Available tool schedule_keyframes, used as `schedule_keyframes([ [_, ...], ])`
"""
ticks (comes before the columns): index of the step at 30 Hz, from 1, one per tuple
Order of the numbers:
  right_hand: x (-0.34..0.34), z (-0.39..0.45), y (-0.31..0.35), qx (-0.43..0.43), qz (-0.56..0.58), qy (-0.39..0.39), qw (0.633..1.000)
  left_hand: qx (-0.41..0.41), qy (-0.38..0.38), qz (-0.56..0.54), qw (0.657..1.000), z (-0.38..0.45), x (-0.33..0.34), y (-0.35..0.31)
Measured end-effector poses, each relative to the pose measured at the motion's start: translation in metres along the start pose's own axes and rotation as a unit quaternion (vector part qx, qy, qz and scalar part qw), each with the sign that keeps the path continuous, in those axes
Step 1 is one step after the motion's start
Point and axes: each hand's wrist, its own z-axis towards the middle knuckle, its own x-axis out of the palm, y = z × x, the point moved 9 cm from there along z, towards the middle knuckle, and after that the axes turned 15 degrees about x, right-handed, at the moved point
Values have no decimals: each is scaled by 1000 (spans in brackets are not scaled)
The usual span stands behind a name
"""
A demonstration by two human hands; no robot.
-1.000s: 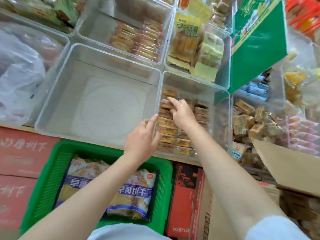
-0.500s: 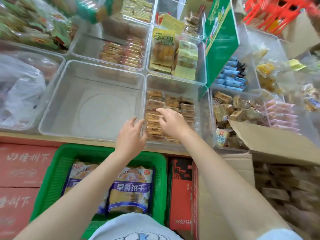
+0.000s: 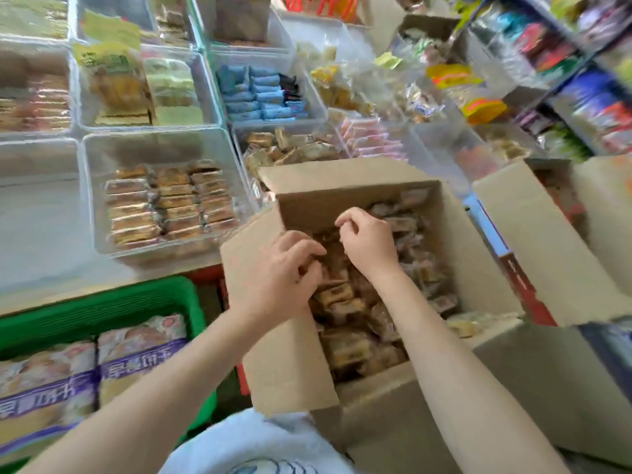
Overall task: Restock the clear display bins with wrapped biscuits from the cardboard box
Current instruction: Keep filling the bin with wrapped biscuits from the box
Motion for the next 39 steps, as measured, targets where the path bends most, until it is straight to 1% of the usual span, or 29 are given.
schedule_keyframes([
  [1, 2, 4, -25, 26, -38, 26, 999, 7, 6, 3, 1000, 5, 12, -11],
  [3, 7, 14, -69, 47, -120, 58, 990, 1, 35, 31, 999, 14, 35, -23],
  [5, 12, 28, -104, 51, -211, 87, 972, -19, 72, 108, 991, 15, 53, -22],
  [7, 19, 40, -129, 56, -269, 123, 954, -21, 77, 161, 984, 14, 58, -18],
  [11, 33, 49, -137, 43, -310, 164, 936, -16, 62, 201, 977, 14, 54, -13],
  [14, 31, 48, -128, 22, -333, 161, 929, -33, 68, 204, 976, 14, 53, -17],
  [16, 27, 44, -119, 2, -306, 165, 938, -38, 68, 196, 977, 12, 52, -17],
  [17, 24, 42, -114, 2, -250, 181, 951, -50, 62, 177, 981, 13, 50, -17],
  [18, 20, 40, -110, 15, -166, 207, 964, -77, 44, 131, 987, 13, 47, -18],
  [19, 15, 36, -104, 35, -66, 239, 968, -131, 6, 44, 990, 13, 41, -15],
  [20, 11, 31, -95, 51, 26, 276, 959, -192, -46, -56, 979, 11, 33, -12],
  [21, 7, 24, -83, 59, 99, 314, 943, -244, -109, -140, 953, 7, 23, -9],
  [22, 4, 16, -70, 57, 161, 350, 921, -277, -162, -191, 928, 2, 12, -5],
  [23, 1, 8, -55, 49, 213, 380, 899, -293, -189, -217, 912, -1, 3, 0],
  [24, 0, 0, -39, 41, 250, 403, 879, -301, -194, -245, 901, -4, -5, 4],
  [25, -2, -6, -23, 33, 272, 419, 866, -302, -180, -274, 895, -5, -10, 7],
  [27, 0, -18, 10, 10, 286, 436, 853, -295, -136, -296, 898, -6, -20, 11],
  [29, 6, -26, 41, -8, 278, 433, 857, -292, -112, -277, 908, -11, -37, 20],
  [31, 18, -31, 67, -16, 275, 420, 865, -290, -130, -272, 908, -20, -61, 34],
  [33, 35, -33, 92, -30, 259, 408, 875, -290, -160, -289, 898, -33, -86, 54],
  [35, 56, -35, 120, -56, 215, 395, 891, -295, -187, -303, 887, -48, -110, 79],
  [39, 116, -36, 175, -94, 116, 372, 916, -311, -213, -299, 877, -78, -144, 140],
])
